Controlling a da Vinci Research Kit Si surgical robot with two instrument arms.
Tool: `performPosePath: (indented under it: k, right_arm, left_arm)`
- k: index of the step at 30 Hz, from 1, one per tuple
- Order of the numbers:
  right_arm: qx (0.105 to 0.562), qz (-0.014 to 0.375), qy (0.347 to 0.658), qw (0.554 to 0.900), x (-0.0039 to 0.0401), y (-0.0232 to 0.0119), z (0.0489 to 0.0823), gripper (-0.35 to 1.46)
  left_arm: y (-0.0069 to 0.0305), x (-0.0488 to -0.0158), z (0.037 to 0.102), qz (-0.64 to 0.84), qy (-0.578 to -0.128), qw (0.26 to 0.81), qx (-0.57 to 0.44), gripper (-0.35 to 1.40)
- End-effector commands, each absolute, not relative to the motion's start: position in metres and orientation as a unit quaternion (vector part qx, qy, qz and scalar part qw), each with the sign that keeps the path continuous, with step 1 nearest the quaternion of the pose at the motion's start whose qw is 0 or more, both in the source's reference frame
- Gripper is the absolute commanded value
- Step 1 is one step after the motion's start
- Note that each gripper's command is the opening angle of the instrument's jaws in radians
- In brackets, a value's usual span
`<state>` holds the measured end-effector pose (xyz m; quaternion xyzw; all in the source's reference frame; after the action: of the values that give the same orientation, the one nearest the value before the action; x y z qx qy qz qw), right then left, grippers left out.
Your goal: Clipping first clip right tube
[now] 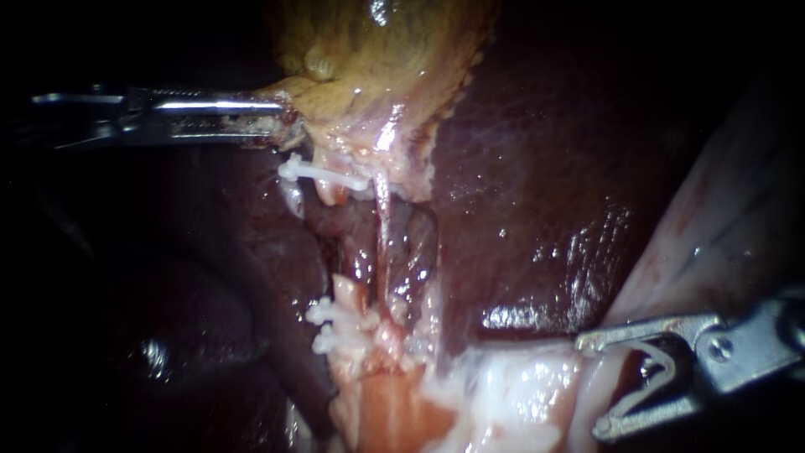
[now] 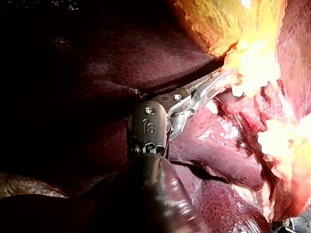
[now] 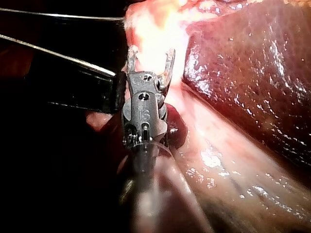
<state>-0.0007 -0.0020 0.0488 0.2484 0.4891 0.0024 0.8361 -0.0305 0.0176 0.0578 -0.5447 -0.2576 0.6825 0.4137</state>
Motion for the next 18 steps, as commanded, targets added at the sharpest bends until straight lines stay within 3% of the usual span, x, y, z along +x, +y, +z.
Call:
performPosePath:
  k: [1,12,18]
  right_arm:
    - [0.248,0.003,0.489,0.836,-0.0006,-0.002,0.0488,0.5]
    - [0.248,0.003,0.489,0.836,-0.0005,-0.0018,0.0489,0.5]
    - [0.248,0.005,0.489,0.837,0.0,-0.0015,0.0492,0.5]
  left_arm:
    - [0.0176,-0.0303,0.0576,0.682,-0.258,0.414,-0.545,-0.35]
    - [0.0205,-0.0234,0.0512,0.671,-0.25,0.429,-0.55,-0.35]
    - [0.0206,-0.0221,0.0505,0.67,-0.245,0.431,-0.552,-0.35]
